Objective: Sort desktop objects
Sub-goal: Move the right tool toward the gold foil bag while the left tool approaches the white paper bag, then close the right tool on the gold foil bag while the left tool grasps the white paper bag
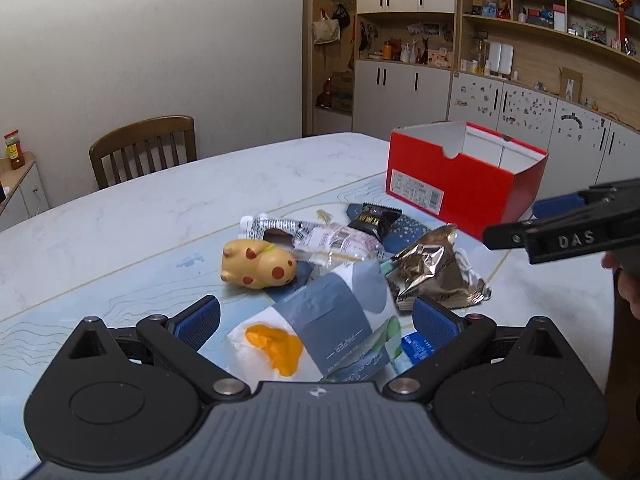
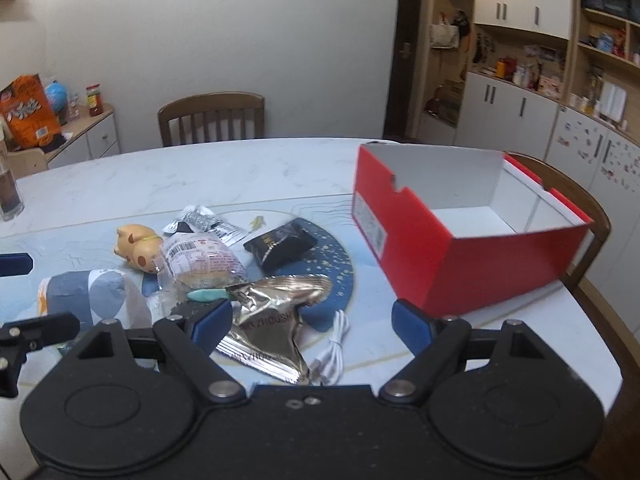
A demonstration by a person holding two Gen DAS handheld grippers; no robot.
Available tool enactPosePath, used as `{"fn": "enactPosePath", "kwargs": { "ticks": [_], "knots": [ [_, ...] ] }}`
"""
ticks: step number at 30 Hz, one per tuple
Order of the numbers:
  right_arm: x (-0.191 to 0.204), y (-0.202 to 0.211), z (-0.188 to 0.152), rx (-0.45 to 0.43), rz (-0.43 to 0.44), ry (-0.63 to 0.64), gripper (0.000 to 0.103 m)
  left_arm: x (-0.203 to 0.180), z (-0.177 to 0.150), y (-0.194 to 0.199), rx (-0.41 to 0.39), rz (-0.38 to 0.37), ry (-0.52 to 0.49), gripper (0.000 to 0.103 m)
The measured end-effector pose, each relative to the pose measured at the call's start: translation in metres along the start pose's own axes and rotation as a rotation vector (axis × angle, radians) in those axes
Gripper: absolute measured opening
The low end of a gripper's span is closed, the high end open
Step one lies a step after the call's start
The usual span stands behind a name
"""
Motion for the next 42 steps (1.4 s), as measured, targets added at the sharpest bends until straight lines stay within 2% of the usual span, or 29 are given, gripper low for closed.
{"fn": "enactPosePath", "kwargs": {
  "ticks": [9,18,25,31,33,35,37,42],
  "knots": [
    [0.011,-0.035,-0.004,0.043,0.026,0.025,0.087,0.003,-0.013,-0.021,0.024,0.011,-0.025,0.102],
    [0.017,-0.06,-0.007,0.079,0.03,0.011,0.086,0.002,-0.011,-0.037,0.026,0.013,-0.062,0.099],
    [0.019,-0.076,-0.012,0.115,0.025,-0.005,0.085,0.003,-0.012,-0.044,0.034,0.004,-0.065,0.093],
    [0.022,-0.08,-0.015,0.129,0.034,-0.014,0.084,0.003,-0.012,-0.049,0.05,-0.003,-0.052,0.081],
    [0.023,-0.08,-0.015,0.135,0.042,-0.017,0.081,0.002,-0.013,-0.05,0.054,-0.002,-0.053,0.079],
    [0.025,-0.081,-0.015,0.143,0.061,-0.025,0.069,0.002,-0.014,-0.05,0.061,0.004,-0.056,0.068],
    [0.026,-0.082,-0.016,0.153,0.079,-0.029,0.06,0.003,-0.014,-0.05,0.071,0.009,-0.053,0.065],
    [0.027,-0.082,-0.015,0.152,0.086,-0.031,0.052,0.0,-0.014,-0.047,0.078,0.017,-0.057,0.059]
  ]
}}
Point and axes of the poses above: each gripper's, at about its wrist camera, not at the fingertips, and y roughly against the way its jaws point, x to its left, z to its top, the point moved 9 cm from there along -y, roughly the way its jaws point, and after that the axes turned 1 degree about -x, right-handed, at the moved point
